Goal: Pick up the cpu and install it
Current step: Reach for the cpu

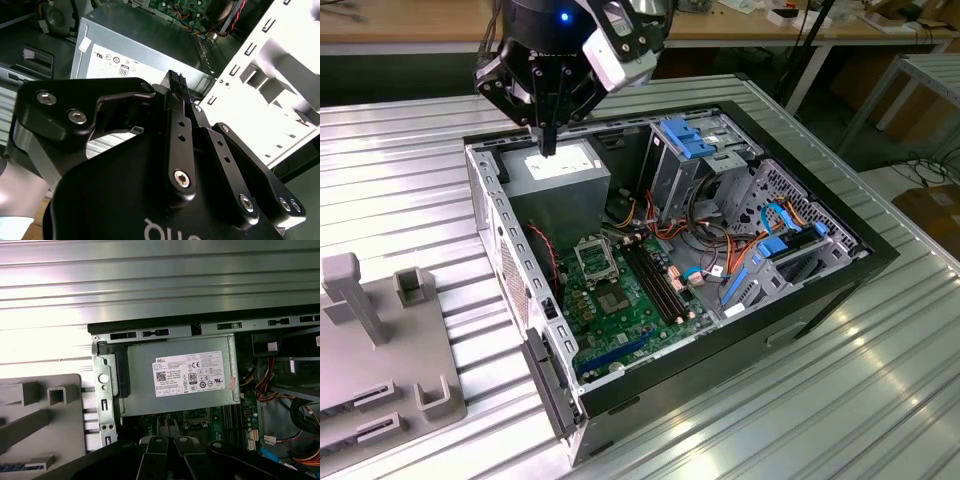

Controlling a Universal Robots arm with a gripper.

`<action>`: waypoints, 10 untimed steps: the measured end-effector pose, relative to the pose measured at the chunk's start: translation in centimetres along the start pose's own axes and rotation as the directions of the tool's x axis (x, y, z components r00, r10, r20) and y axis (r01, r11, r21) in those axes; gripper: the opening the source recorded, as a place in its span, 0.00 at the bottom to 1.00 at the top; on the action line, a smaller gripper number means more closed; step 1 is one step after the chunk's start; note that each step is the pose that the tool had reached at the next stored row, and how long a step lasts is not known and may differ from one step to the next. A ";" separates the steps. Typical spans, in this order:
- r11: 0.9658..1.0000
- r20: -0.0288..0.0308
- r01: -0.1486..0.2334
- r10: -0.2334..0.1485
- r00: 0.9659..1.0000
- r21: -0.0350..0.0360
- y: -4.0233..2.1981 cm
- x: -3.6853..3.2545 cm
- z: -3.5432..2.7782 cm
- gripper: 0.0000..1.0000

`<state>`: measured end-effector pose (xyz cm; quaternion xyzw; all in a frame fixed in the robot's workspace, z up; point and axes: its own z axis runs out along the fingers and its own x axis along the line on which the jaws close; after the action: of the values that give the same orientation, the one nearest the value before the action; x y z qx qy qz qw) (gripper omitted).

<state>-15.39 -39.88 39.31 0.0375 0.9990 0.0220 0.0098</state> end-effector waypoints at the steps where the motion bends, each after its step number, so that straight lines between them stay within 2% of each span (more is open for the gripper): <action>1: 1.000 0.000 0.000 0.000 1.000 0.000 -0.01 0.12 0.00 0.11; 10: 1.000 -0.002 0.000 0.000 1.000 0.000 -0.05 0.64 -0.01 0.11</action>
<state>-16.04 -39.88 39.30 0.0375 0.9990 0.0219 0.0089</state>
